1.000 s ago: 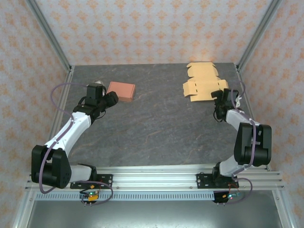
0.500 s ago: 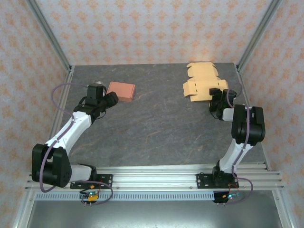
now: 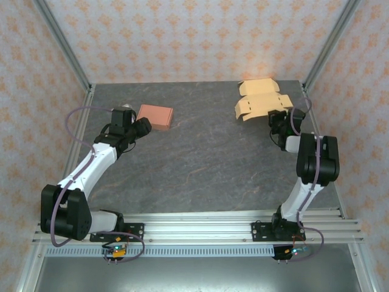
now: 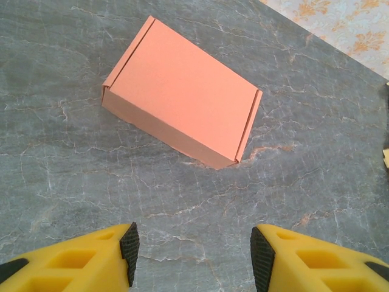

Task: Fold the paper box

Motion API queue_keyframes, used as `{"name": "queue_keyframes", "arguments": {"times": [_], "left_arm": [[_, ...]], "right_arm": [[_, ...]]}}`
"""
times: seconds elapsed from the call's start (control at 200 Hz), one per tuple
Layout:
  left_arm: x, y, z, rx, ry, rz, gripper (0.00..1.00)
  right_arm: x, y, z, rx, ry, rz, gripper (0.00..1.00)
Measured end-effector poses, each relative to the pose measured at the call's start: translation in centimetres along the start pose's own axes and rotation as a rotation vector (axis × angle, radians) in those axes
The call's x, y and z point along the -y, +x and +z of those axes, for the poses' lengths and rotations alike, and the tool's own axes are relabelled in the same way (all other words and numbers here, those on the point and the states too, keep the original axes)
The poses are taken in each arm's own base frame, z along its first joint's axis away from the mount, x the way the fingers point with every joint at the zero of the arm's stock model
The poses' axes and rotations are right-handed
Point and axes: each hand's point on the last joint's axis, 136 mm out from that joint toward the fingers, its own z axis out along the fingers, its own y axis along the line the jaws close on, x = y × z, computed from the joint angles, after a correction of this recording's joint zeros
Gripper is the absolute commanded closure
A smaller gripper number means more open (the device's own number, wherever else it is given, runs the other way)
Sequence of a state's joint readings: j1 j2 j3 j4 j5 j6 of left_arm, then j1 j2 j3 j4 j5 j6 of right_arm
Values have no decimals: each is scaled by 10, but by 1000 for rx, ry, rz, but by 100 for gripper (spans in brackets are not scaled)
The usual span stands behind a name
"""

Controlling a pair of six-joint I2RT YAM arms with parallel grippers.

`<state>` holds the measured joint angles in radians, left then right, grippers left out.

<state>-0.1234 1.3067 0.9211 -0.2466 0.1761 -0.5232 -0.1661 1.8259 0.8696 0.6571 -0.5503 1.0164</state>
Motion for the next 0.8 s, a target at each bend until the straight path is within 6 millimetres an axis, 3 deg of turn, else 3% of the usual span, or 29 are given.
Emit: {"name": "queue_keyframes", "arguments": {"times": [0.12, 0.215, 0.315, 0.405, 0.491, 0.541, 0.636, 0.716, 0.801], "left_arm": [[1, -1, -2, 3, 6, -1, 46], [3, -1, -3, 3, 16, -9, 45], [8, -5, -5, 6, 32, -31, 45], [17, -12, -6, 11, 63, -55, 45], [23, -13, -2, 3, 89, -80, 45], [24, -9, 4, -20, 95, -93, 45], [23, -1, 14, -67, 99, -113, 45], [21, 3, 18, -90, 100, -119, 45], [23, 4, 18, -101, 111, -119, 45]], "right_arm": [[-43, 11, -31, -8, -5, -191, 100], [-93, 35, -56, -28, 1, -458, 100], [-155, 80, -75, -65, -22, -836, 100], [-180, 131, -85, -115, -32, -1198, 97], [-164, 181, -89, -202, 20, -1525, 86], [-138, 212, -88, -305, 62, -1706, 71], [-77, 257, -91, -563, 130, -1961, 66], [-35, 273, -103, -754, 161, -2052, 61], [-18, 274, -116, -849, 160, -2051, 58]]}}
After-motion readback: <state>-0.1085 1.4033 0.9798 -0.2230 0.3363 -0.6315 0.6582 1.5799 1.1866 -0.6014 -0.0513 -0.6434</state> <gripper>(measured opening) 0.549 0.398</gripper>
